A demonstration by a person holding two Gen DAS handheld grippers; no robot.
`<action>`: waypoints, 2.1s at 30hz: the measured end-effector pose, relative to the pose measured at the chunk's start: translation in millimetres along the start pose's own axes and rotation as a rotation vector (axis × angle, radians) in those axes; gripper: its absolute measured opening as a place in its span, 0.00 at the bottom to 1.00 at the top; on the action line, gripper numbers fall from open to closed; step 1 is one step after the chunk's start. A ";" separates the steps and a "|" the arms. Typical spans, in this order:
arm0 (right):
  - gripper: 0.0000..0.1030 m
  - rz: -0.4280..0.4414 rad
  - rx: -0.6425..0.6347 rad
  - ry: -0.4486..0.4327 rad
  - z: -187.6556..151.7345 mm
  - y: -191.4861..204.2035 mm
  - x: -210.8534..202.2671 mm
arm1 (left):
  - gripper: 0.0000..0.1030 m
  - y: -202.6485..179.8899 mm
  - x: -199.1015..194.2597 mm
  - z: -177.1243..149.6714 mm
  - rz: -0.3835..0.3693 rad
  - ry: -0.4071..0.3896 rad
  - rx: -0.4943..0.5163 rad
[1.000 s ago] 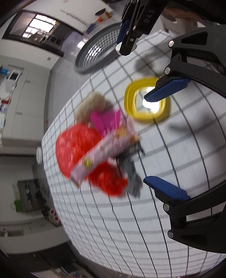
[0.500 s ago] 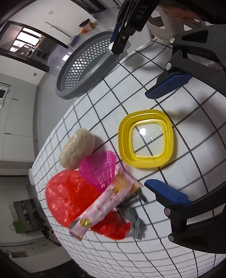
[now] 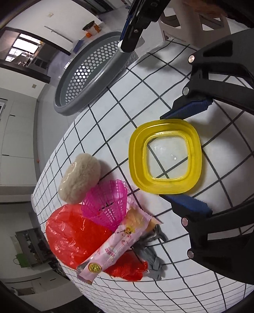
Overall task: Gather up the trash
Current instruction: 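Grasp the yellow plastic lid with the left tool while the right tool holds the cap, then carry lid and cap over the grey basket and open both tools, then move both tools back over the table toward the remaining trash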
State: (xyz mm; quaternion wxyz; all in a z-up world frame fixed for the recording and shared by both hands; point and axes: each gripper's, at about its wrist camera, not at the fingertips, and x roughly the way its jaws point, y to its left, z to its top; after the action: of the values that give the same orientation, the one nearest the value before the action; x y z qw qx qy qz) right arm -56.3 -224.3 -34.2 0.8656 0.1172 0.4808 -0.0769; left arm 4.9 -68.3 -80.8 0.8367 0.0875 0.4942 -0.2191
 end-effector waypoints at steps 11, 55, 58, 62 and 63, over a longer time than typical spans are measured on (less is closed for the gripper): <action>0.37 -0.041 0.064 -0.056 14.4 -36.2 -7.1 | 0.66 -42.2 -29.2 38.6 -0.064 -0.132 0.122; 0.69 -0.161 0.294 -0.108 56.1 -129.0 21.9 | 0.79 -135.3 49.8 157.0 -0.188 -0.071 0.266; 0.69 -0.160 0.294 -0.109 56.9 -127.7 23.1 | 0.79 -131.7 49.8 157.0 -0.184 -0.071 0.261; 0.69 -0.160 0.289 -0.108 56.6 -124.4 23.7 | 0.79 -127.1 49.1 155.8 -0.182 -0.068 0.249; 0.69 -0.159 0.289 -0.108 54.4 -124.5 23.3 | 0.79 -125.9 48.5 155.1 -0.181 -0.069 0.247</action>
State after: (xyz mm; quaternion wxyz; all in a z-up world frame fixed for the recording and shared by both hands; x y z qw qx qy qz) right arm -30.4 -359.4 -42.3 0.8556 0.1975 0.4251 -0.2198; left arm 90.3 -250.1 -36.9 0.8129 0.1374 0.4403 -0.3556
